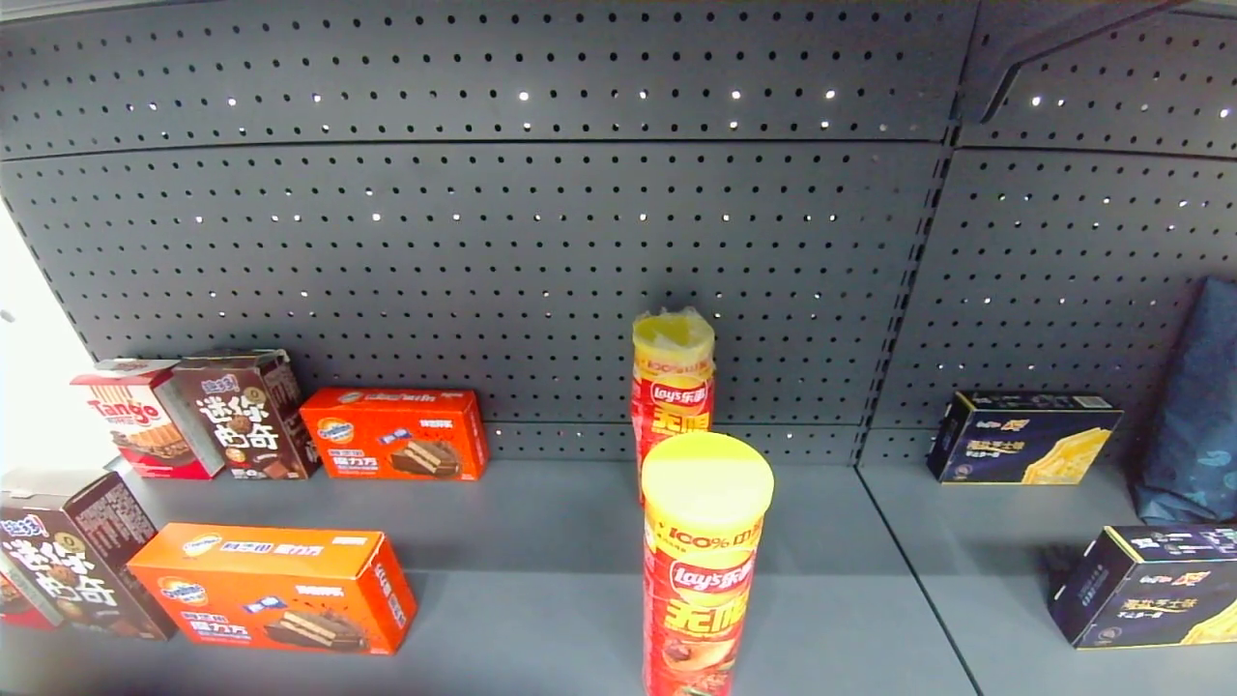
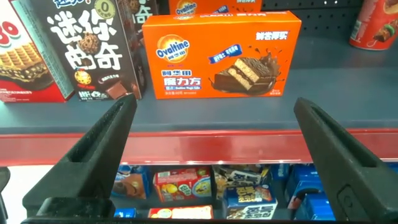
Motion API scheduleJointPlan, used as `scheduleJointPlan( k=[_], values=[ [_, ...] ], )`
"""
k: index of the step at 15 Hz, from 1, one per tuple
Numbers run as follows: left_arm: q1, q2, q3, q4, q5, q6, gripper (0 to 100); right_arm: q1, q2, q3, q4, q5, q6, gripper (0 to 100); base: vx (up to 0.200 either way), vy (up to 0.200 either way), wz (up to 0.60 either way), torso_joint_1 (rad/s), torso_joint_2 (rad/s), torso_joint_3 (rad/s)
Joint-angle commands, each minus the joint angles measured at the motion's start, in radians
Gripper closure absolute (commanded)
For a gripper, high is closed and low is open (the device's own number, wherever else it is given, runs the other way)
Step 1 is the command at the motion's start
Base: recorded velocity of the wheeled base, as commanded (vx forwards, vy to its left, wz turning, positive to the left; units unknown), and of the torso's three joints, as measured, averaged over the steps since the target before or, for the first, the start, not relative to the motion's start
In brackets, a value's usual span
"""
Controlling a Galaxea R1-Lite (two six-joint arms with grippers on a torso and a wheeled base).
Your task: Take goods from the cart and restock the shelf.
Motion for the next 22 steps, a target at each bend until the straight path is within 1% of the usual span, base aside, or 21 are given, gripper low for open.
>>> scheduleJointPlan(
  k=[1, 6, 22],
  values=[
    [-0.001, 0.000, -0.001, 0.002, -0.001, 0.000, 0, 0.001, -0.021, 0.000, -0.001, -0.001, 0.002, 0, 0.000, 0.000, 0.00, 0.000, 0.00, 0.000],
    [-0.001, 0.000, -0.001, 0.001, 0.001, -0.006, 0, 0.000, -0.021, 0.000, 0.000, -0.001, 0.002, 0, 0.000, 0.000, 0.00, 0.000, 0.00, 0.000],
    [-0.001, 0.000, 0.000, -0.002, 0.004, -0.006, 0, 0.001, -0.021, 0.000, -0.001, -0.001, -0.001, 0, 0.000, 0.000, 0.00, 0.000, 0.00, 0.000]
  ],
)
